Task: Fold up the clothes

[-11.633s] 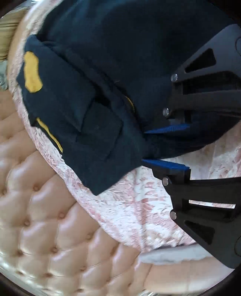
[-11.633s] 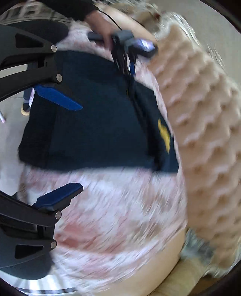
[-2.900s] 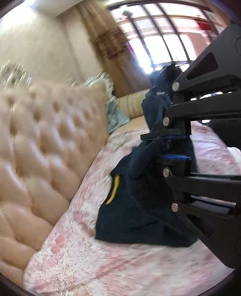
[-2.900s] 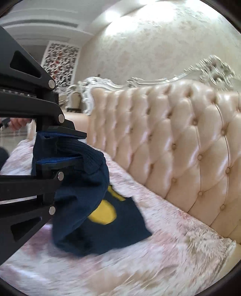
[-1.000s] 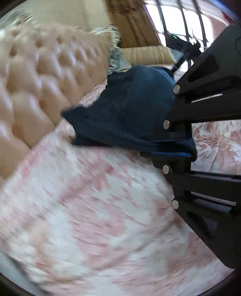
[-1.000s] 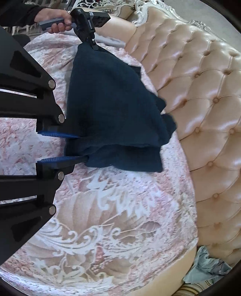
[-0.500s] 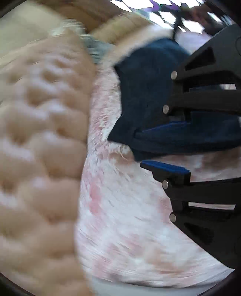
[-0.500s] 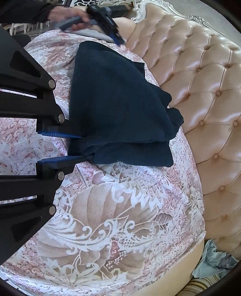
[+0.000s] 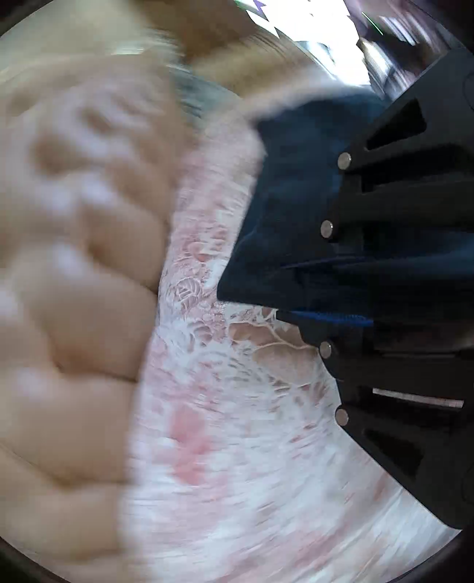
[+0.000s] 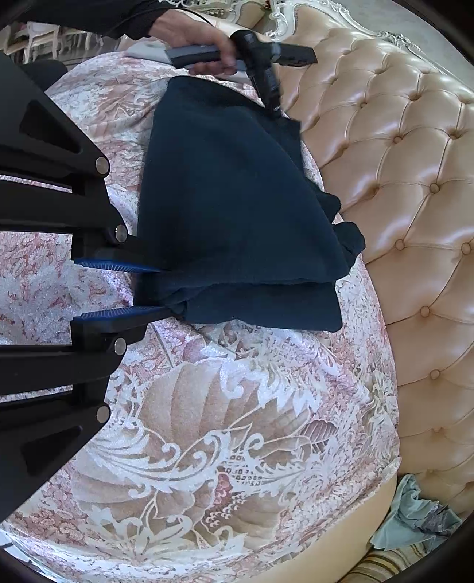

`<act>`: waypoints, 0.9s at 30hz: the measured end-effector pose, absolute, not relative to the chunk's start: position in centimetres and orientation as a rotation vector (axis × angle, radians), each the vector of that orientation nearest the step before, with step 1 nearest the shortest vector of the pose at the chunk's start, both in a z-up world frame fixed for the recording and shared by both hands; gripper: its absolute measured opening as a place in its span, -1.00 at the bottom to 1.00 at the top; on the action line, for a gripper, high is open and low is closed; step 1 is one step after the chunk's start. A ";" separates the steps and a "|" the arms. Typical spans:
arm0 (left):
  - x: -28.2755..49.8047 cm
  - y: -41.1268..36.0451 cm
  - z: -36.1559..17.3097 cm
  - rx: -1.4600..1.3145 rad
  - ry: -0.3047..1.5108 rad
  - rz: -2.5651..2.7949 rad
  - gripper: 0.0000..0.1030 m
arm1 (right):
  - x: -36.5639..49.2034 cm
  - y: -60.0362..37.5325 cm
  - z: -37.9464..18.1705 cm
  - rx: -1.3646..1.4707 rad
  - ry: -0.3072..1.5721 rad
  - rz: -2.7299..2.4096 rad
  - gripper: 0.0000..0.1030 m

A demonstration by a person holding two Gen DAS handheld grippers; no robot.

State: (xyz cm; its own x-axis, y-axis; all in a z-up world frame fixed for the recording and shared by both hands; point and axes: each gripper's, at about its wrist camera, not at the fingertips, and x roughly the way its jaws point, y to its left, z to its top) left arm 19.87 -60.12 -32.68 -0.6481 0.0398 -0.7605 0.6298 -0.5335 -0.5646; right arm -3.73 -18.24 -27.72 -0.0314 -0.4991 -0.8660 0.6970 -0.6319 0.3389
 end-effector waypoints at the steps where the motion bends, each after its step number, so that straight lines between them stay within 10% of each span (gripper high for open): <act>1: 19.9 -60.5 -33.4 1.079 1.291 -2.195 -0.54 | -3.7 -18.3 -27.8 1.392 0.225 -1.787 -0.66; 6: 20.0 -60.6 -34.3 1.099 1.253 -2.117 -0.01 | -3.9 -18.2 -27.9 1.396 0.206 -1.779 -0.62; 14: 21.7 -61.1 -30.0 0.933 1.162 -2.243 0.00 | -4.7 -17.0 -26.0 1.373 0.168 -1.787 -0.48; 19: 18.8 -58.1 -30.6 1.111 0.897 -2.247 0.05 | -7.8 -20.6 -22.1 1.189 0.252 -1.882 0.34; 27: 19.1 -56.8 -32.2 1.178 0.875 -2.208 0.05 | -12.6 -34.4 -23.9 1.226 0.421 -1.698 0.39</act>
State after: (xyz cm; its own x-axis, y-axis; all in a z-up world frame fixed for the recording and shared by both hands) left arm 19.11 -56.80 -32.18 -0.5106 -0.1165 -0.8519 0.6683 -0.6772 -0.3080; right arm -12.60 -34.44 -23.89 -0.0295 -0.4971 -0.8672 0.8449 -0.4760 0.2441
